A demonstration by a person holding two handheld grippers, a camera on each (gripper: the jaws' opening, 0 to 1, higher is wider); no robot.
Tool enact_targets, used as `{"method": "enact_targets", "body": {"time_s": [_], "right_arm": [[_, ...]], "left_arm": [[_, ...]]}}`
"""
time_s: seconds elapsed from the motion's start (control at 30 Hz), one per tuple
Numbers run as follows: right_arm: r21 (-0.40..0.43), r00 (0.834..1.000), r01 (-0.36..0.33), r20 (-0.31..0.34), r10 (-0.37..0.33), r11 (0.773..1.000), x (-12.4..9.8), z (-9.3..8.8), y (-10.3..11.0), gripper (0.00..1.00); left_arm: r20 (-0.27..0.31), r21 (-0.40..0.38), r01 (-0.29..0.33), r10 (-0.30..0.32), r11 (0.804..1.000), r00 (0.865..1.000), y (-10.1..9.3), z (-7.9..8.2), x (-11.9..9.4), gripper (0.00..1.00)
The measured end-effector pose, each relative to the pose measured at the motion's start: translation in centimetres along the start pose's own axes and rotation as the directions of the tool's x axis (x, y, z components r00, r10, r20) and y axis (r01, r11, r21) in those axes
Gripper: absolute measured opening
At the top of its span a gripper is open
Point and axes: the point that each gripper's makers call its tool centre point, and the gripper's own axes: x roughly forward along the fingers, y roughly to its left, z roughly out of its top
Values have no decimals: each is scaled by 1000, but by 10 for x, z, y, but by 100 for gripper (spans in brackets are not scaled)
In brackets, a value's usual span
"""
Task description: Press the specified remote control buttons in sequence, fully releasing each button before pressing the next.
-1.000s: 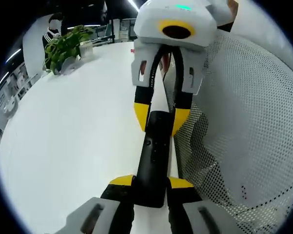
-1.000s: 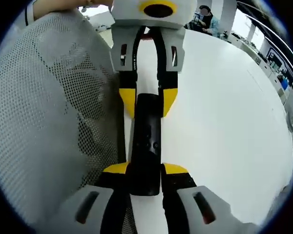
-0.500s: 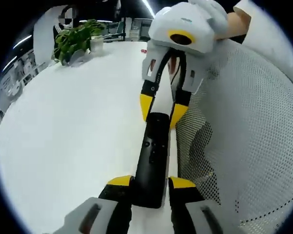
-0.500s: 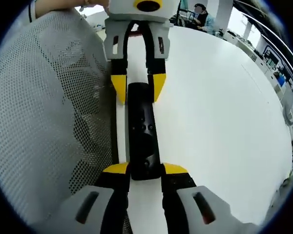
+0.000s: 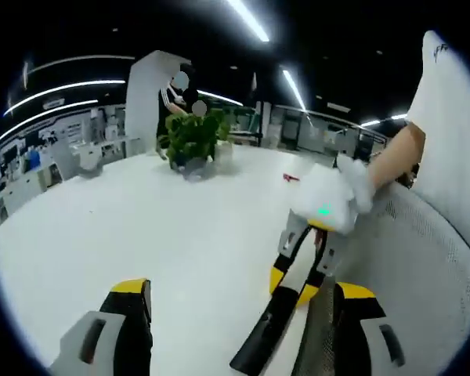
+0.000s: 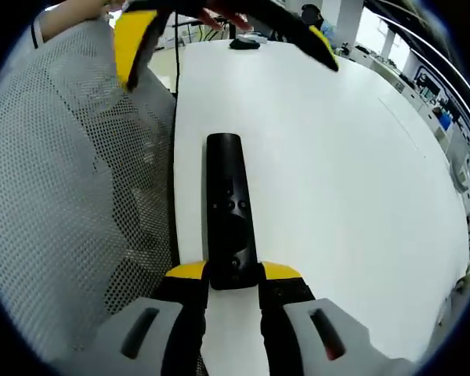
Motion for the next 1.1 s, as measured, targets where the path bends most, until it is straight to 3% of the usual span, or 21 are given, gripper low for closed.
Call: {"method": "enact_targets", "body": {"time_s": [0.1, 0.13, 0.17, 0.23, 0.37, 0.43, 0.5, 0.53, 0.57, 0.6, 0.7, 0.8, 0.83, 1.0, 1.1], "right_arm": [[13, 1000, -1, 0, 1, 1000, 0, 0, 0, 24], [14, 1000, -1, 1, 1, 1000, 0, 0, 0, 24], [15, 1000, -2, 2, 2, 1000, 0, 0, 0, 24], [15, 1000, -2, 2, 2, 1000, 0, 0, 0, 24], [16, 1000, -1, 3, 1, 1000, 0, 1, 0, 24], [15, 1000, 0, 3, 0, 1000, -1, 1, 0, 24], [21, 1000, -1, 1, 1, 1000, -1, 1, 0, 24], [20, 1000, -5, 0, 5, 1000, -1, 1, -1, 24], [22, 1000, -9, -8, 9, 1000, -2, 0, -3, 24], [22, 1000, -11, -15, 11, 1000, -2, -1, -5, 24], [11, 1000, -6, -31, 6, 1000, -5, -1, -21, 24], [-8, 998, 9, -56, -9, 1000, -5, 1, -44, 24], [-11, 998, 12, -62, -13, 1000, -4, 1, -51, 24], [-22, 996, 31, -81, -33, 999, 3, 12, -91, 24], [-24, 995, 40, -90, -42, 999, 9, 20, -114, 24]], "left_arm": [[91, -25, -91, 93, 996, 992, 1, 19, -34, 100], [97, -28, -98, 101, 995, 990, 0, 19, -37, 100], [156, -50, -154, 160, 987, 975, -1, 26, -54, 100], [182, -54, -226, 232, 973, 955, -3, 27, -71, 100], [167, -24, -358, 357, 933, 919, -6, 14, -83, 100], [184, -25, -400, 397, 916, 899, -5, 12, -83, 100], [223, -63, -437, 439, 897, 870, 0, 10, -80, 100], [225, -66, -444, 447, 894, 866, 1, 9, -79, 100], [163, 6, -456, 449, 890, 879, 5, 1, -80, 100], [154, 40, -512, 501, 858, 852, 16, 0, -85, 100], [160, -25, -496, 493, 868, 855, 17, -2, -84, 100], [124, 9, -508, 503, 861, 855, 20, -10, -83, 100], [85, 36, -523, 518, 852, 851, 23, -17, -84, 100], [86, -12, -528, 527, 849, 845, 27, -20, -87, 100], [76, -32, -547, 548, 837, 833, 31, -23, -90, 100]]}}
